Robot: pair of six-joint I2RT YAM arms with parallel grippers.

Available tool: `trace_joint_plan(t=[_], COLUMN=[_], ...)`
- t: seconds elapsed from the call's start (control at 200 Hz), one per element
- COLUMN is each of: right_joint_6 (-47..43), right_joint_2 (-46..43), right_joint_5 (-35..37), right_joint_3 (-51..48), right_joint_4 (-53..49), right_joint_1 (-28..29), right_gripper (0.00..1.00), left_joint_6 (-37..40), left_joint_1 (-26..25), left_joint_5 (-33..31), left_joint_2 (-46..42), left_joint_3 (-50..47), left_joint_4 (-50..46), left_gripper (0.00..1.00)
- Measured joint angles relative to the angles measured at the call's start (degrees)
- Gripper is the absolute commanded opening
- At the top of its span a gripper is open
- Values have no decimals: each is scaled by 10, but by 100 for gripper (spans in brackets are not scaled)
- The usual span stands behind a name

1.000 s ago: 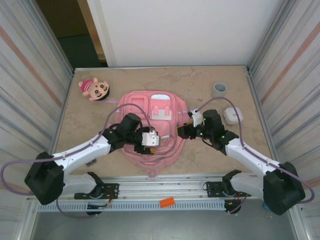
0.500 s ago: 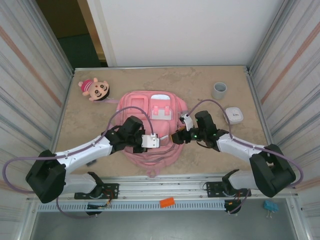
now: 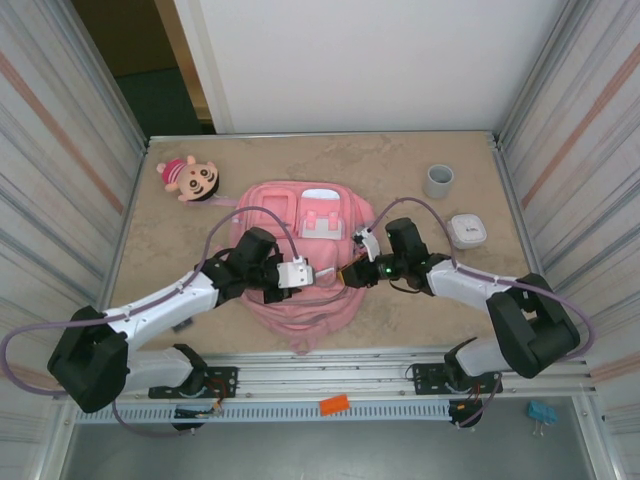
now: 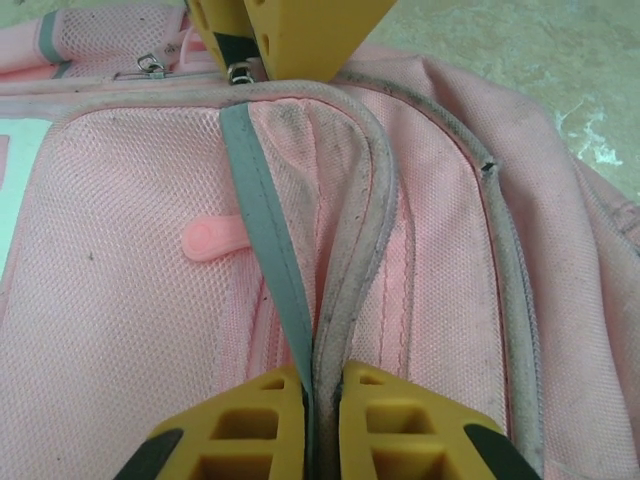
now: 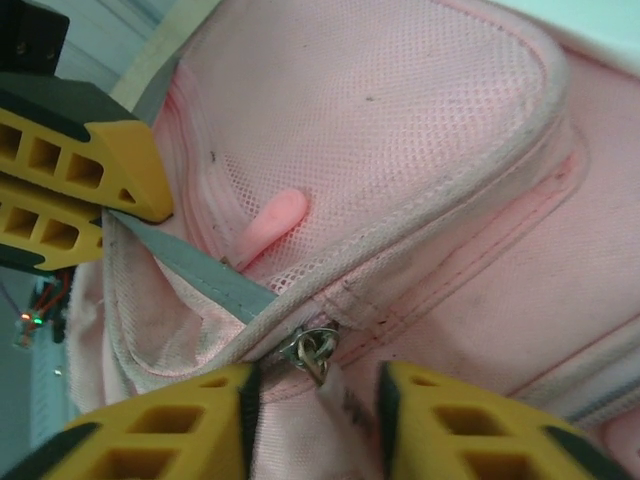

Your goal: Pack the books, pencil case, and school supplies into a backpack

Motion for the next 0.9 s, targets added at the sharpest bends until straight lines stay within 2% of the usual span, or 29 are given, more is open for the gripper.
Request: trace_joint_plan(t=[0.095,0.19,0.491,0.666,0.832,0.902], right_joint_6=[-7,-7,3,29,62,83], right_joint_2=[8,6,-42,-46,-46,-46], right_joint_5=[-9,-8,57,88,106,115], right_joint_3=[8,11,24,36,48,50], right_joint_4=[-5,-13,-55,-64,-84,-81], right_joint_1=[0,0,59,106,110,118], right_gripper=[5,0,0,0,0,0], left_joint_6=[-14,-34,-143,-200,-223,-236], left_joint_1=[1,4,41,31,14,11], left_joint_5=[-1,-6,-12,-22,-42,-46], left_joint_2=[-2,-2,3,19,29,29], left_joint_3=[-1,-1,1,11,27,29], left_joint_4=[3,8,26,40,37,37], left_gripper=[5,5,5,9,17,26])
